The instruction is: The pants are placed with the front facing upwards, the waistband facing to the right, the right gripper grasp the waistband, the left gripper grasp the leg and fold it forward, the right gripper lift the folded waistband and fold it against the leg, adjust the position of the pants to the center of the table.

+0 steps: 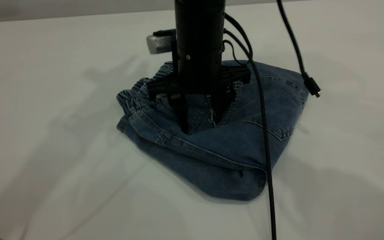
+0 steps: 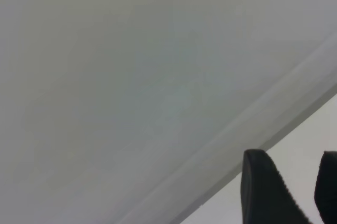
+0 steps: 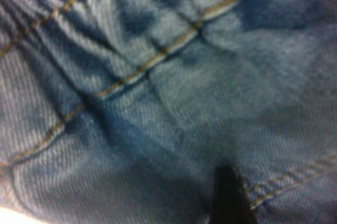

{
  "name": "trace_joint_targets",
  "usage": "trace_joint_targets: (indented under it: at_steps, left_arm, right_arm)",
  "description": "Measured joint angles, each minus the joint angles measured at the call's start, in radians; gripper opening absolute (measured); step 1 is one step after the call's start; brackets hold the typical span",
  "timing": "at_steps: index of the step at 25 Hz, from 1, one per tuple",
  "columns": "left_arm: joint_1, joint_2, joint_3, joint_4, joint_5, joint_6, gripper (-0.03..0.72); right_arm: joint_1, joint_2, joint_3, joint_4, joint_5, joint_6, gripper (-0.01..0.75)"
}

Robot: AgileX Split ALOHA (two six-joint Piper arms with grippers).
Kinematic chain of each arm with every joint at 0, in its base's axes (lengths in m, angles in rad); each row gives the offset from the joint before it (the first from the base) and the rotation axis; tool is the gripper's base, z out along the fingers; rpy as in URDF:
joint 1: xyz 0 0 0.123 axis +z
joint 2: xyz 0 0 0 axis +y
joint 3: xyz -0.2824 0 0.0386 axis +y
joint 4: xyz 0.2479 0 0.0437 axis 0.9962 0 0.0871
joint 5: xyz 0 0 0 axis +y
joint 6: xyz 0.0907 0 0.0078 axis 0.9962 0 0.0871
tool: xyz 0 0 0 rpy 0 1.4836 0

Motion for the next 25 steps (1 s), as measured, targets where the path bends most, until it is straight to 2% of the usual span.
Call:
trace_joint_targets:
  at_steps: [6,15,25]
  left_arm:
    - [0.0,0.0,0.0,0.0,0.0,0.0,0.263]
    - [0.0,0.0,0.0,0.001,0.0,0.0,0.263]
    - [0.001,0.0,0.0,0.003,-0.004,0.0,0.263]
  right_arm:
    - [0.013,0.001,0.0,-0.016,0.03,-0.063,0.374]
    - [0.029,-0.001,0.001,-0.141,0.119,-0.17,0.374]
    - [0.029,-0.001,0.001,-0.155,0.161,-0.281,0.374]
